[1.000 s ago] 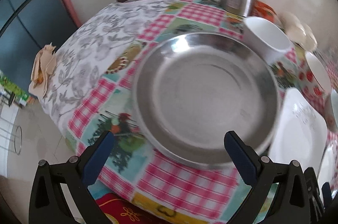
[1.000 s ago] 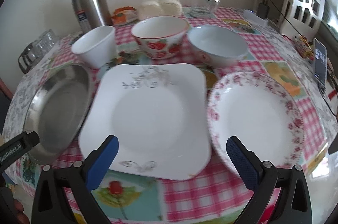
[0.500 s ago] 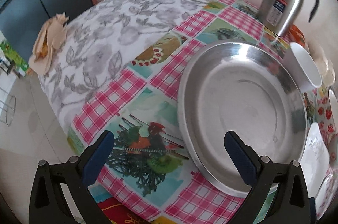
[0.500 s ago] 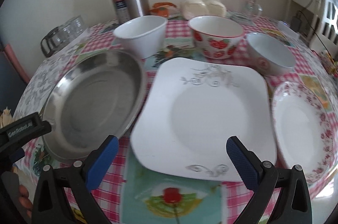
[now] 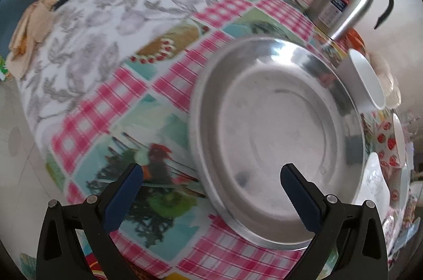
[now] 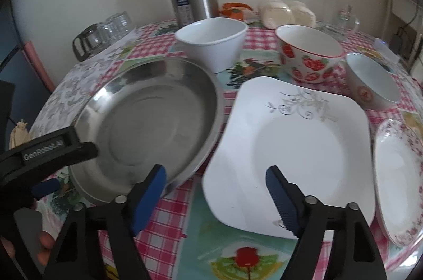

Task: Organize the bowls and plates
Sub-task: 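Move the left gripper to the rim of the stainless steel plate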

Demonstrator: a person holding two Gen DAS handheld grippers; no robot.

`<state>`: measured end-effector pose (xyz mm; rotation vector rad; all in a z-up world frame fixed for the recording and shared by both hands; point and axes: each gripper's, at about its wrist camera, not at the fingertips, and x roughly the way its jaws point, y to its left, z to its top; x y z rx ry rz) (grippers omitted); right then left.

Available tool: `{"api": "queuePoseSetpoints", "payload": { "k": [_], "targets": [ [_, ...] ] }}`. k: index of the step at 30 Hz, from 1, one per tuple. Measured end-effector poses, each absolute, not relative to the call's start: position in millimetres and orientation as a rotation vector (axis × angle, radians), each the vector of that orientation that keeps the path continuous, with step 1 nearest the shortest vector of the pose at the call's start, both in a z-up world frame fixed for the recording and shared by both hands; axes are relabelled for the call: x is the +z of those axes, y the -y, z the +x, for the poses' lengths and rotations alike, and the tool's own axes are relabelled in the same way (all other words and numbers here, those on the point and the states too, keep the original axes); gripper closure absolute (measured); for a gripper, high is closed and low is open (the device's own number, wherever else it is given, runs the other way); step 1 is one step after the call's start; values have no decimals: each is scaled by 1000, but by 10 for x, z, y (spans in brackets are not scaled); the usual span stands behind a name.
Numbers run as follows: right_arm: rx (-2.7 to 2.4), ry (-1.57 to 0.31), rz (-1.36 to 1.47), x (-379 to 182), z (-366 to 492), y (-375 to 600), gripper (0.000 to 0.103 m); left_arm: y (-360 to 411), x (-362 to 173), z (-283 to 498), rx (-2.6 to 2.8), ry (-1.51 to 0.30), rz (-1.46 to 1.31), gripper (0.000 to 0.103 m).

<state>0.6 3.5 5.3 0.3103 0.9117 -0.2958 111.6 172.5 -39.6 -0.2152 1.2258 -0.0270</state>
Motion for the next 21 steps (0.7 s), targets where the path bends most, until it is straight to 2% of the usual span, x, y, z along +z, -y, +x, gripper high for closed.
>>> {"api": "queuePoseSetpoints", "payload": {
  "k": [3, 11, 14, 18, 21],
  "targets": [
    [-275, -911, 292, 50, 49, -66, 30, -1685, -388, 1144, 11, -1208, -164, 0],
    [-271, -897, 285, 52, 220, 30, 31, -1743, -435, 1254, 36, -1195, -211, 0],
    [-262, -902, 285, 34, 307, 67, 36, -1771, -490, 1296, 51, -1206, -233, 3],
    [-246, -906, 289, 9, 408, 107, 47, -1734, -518, 1375, 70, -1197, -202, 16],
    [-235, -909, 296, -14, 483, 138, 50, -1714, -511, 1423, 70, -1184, -189, 24]
  ]
}}
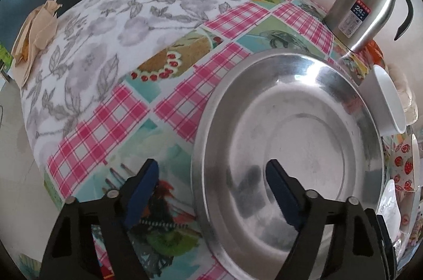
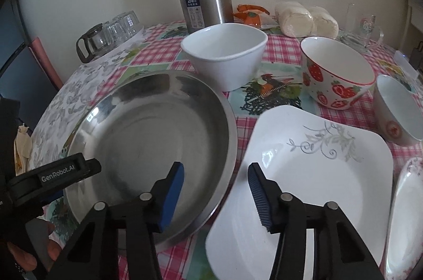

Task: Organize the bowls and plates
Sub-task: 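Move the left gripper to the rim of the stainless steel plate, then close the left gripper on the steel plate rim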

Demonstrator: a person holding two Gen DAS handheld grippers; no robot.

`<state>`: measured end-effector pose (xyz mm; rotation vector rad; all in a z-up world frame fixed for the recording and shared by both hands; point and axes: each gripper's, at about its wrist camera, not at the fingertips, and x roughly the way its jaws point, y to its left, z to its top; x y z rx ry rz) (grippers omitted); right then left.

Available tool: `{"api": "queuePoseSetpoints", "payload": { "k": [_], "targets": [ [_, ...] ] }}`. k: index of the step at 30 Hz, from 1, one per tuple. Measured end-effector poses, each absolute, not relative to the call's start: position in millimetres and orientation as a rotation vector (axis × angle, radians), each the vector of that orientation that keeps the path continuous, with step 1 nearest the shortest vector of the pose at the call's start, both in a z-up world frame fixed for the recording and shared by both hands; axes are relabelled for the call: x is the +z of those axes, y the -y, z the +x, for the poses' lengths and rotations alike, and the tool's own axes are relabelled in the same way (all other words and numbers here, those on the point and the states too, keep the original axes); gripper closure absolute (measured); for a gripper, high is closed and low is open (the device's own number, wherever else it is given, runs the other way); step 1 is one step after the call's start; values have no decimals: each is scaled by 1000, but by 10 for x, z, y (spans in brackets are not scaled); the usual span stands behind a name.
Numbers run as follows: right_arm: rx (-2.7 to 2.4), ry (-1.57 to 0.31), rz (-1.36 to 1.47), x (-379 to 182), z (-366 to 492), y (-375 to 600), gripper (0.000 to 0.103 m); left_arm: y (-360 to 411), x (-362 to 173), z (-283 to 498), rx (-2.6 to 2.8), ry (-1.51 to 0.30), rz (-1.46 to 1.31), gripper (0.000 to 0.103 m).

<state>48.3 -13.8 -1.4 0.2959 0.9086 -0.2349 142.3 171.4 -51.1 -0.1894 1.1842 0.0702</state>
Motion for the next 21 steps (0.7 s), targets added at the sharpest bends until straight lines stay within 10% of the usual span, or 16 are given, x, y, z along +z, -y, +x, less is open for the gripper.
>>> {"api": "queuePoseSetpoints", "payload": {
  "k": [9, 21],
  "targets": [
    [-235, -890, 283, 1, 585, 221, 55, -1759, -496, 1497, 104, -1139, -169, 64],
    [-169, -883, 298, 12, 605, 157, 58, -2023, -471, 1450, 126, -1134, -300, 78]
  ]
}}
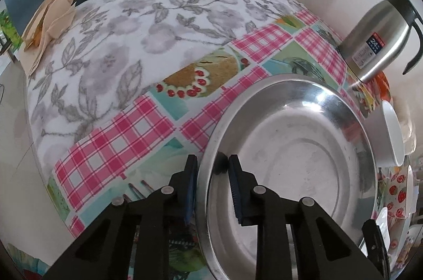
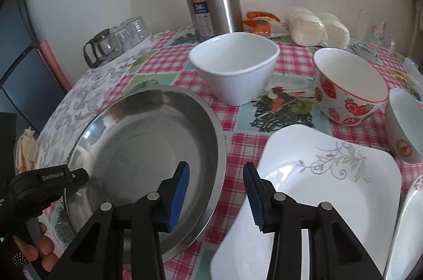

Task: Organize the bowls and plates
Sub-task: 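Close the left gripper on the steel plate rim, then lift the steel plate with the left gripper and tilt it upright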

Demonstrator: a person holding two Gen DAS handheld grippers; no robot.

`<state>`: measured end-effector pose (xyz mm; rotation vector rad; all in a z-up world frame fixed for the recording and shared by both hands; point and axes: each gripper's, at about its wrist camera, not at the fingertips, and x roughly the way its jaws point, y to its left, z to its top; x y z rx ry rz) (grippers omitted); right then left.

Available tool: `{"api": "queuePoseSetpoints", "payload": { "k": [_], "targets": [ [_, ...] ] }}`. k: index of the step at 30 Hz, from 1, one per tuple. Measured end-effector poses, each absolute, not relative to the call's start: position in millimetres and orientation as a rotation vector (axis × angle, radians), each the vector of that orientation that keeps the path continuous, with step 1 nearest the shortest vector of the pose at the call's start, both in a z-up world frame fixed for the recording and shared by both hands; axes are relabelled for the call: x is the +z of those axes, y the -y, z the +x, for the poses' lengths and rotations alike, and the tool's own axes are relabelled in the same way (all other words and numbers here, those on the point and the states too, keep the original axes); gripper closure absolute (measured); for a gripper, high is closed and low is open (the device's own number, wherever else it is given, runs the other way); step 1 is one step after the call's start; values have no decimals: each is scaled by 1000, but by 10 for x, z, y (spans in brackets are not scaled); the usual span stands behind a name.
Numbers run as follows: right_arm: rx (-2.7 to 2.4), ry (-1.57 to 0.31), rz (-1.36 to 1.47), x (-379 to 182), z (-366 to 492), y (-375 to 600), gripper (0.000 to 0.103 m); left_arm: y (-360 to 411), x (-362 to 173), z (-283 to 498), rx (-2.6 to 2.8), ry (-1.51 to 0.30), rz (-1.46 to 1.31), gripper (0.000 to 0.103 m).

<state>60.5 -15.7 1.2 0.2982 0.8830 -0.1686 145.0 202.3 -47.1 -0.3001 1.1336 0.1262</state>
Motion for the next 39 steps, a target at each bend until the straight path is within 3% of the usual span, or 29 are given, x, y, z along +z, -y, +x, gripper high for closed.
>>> {"api": "queuePoseSetpoints", "payload": {
  "k": [19, 29, 39],
  "targets": [
    [-118, -959, 229, -140, 645, -46, 60, -1960, -482, 1453, 97, -1142, -207, 78],
    [-133, -943, 292, -101, 619, 73, 78, -1978, -442, 1413, 81, -1129, -202, 80],
    [-117, -895, 306, 144, 509, 128, 79, -1957, -216, 1284, 65, -1058, -189, 80]
  ]
}}
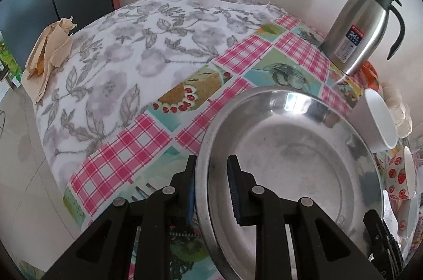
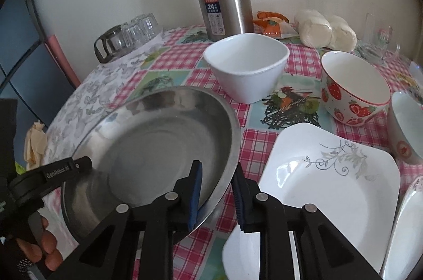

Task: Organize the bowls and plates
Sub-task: 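Lift the steel plate with the left gripper and tilt it upright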

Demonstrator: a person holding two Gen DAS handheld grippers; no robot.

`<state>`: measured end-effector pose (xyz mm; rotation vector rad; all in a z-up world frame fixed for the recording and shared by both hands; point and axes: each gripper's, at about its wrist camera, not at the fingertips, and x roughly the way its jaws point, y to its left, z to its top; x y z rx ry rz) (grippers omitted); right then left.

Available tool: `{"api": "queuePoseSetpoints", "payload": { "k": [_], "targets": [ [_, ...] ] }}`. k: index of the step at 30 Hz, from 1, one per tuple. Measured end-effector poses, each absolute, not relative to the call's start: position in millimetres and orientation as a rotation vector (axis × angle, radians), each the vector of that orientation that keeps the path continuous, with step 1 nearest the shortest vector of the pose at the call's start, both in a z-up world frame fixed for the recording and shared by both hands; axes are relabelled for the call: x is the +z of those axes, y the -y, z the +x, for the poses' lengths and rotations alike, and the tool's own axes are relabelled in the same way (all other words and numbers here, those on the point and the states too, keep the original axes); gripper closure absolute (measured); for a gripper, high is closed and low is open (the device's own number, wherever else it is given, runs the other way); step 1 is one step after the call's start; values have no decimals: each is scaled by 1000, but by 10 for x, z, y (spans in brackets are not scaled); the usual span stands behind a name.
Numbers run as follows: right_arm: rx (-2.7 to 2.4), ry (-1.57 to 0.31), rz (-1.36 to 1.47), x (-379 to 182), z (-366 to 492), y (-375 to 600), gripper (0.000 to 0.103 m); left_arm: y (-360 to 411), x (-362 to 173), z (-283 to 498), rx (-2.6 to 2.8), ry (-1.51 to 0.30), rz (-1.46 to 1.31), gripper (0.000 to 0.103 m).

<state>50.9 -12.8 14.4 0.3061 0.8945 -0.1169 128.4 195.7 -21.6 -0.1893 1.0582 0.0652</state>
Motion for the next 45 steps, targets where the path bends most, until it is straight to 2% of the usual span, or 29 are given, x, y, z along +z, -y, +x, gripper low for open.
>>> {"api": "queuePoseSetpoints", "payload": {
  "k": [22, 45],
  "targets": [
    [-153, -761, 285, 700, 66, 429, 79, -1606, 290, 945, -24, -922, -216, 80],
    [-276, -750, 304, 793, -558, 1251, 79, -694, 475, 453, -190, -927, -157, 80]
  ]
}}
